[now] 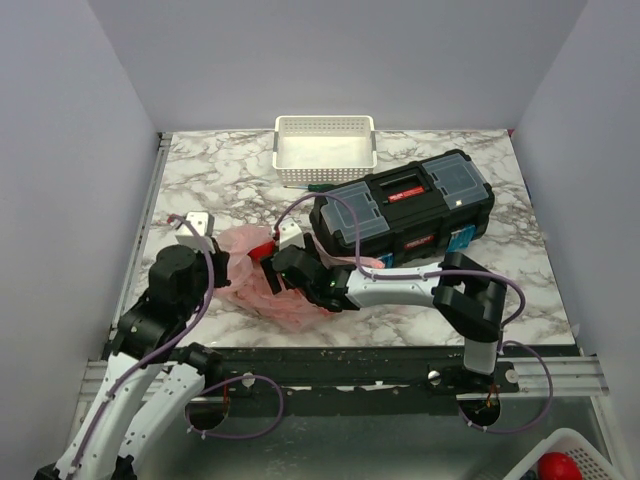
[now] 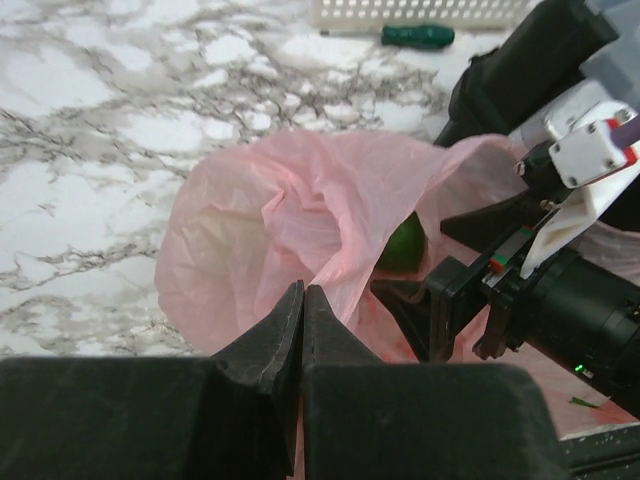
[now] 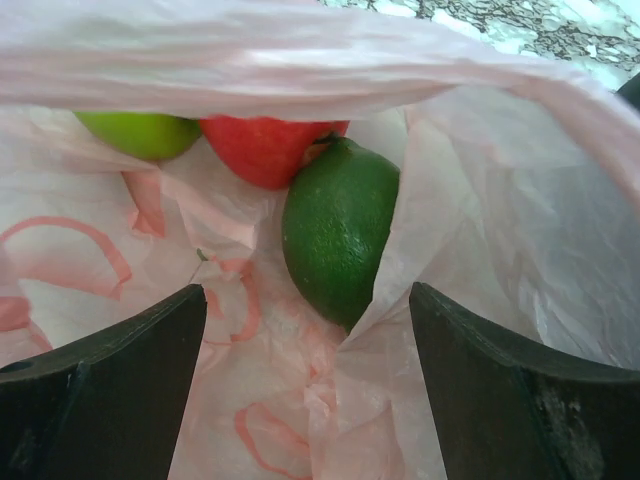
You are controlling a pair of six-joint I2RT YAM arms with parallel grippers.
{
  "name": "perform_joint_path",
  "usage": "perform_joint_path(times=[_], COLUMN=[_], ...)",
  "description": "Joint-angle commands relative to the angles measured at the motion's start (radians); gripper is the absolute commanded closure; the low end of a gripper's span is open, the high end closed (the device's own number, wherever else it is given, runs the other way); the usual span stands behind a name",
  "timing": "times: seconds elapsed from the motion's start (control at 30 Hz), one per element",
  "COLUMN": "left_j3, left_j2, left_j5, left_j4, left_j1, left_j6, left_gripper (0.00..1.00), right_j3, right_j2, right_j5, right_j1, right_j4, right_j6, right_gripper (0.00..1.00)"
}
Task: Take the fake fruits out of the plastic bag
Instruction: Adjust the plastic bag at the center of the board, then take out the fake fruit from the plastic bag.
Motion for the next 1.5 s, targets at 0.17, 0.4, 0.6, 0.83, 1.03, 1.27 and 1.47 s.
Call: perform_joint_path(times=[0.17, 0.4, 0.6, 0.83, 1.03, 1.27, 1.47], left_j3=[-0.03, -0.033, -0.035, -0.036, -0.035, -0.037, -0.038], left_j2=[0.089, 0.096, 0.095, 0.081, 0.093, 0.094, 0.1], left_j5=[0.095, 0.108, 0.113, 0.107, 0.121, 0.141, 0.146], left_j4=[0.032, 0.043, 0.047, 0.05, 0.054, 0.058, 0.057], left_j1=[0.006, 0.006, 0.007, 0.01, 0.019, 0.027, 0.03], left_j6=[0.047, 0.053, 0.055, 0.055, 0.056, 0.058, 0.058], left_gripper=[1.0, 1.0, 1.0, 1.0, 1.0, 1.0, 1.0], right_j3=[0.05, 0.099, 0.127, 0.09, 0.091, 0.117, 0.148], right_j2=[0.05, 0.109, 0.133, 0.154, 0.177, 0.232, 0.223], right_j5=[0.003, 0.065, 0.064, 0.121, 0.129, 0.065, 0.049], right_j1=[0.006, 0.001, -0.016, -0.038, -0.039, -0.039, -0.04], right_j4=[0.08, 0.109, 0.096, 0.067, 0.034, 0.037, 0.01], right_j6=[-0.064, -0.101, -0.11, -0.084, -0.091, -0.11, -0.127], right_gripper=[0.15, 0.28, 0.28, 0.26, 0.23, 0.18, 0.15])
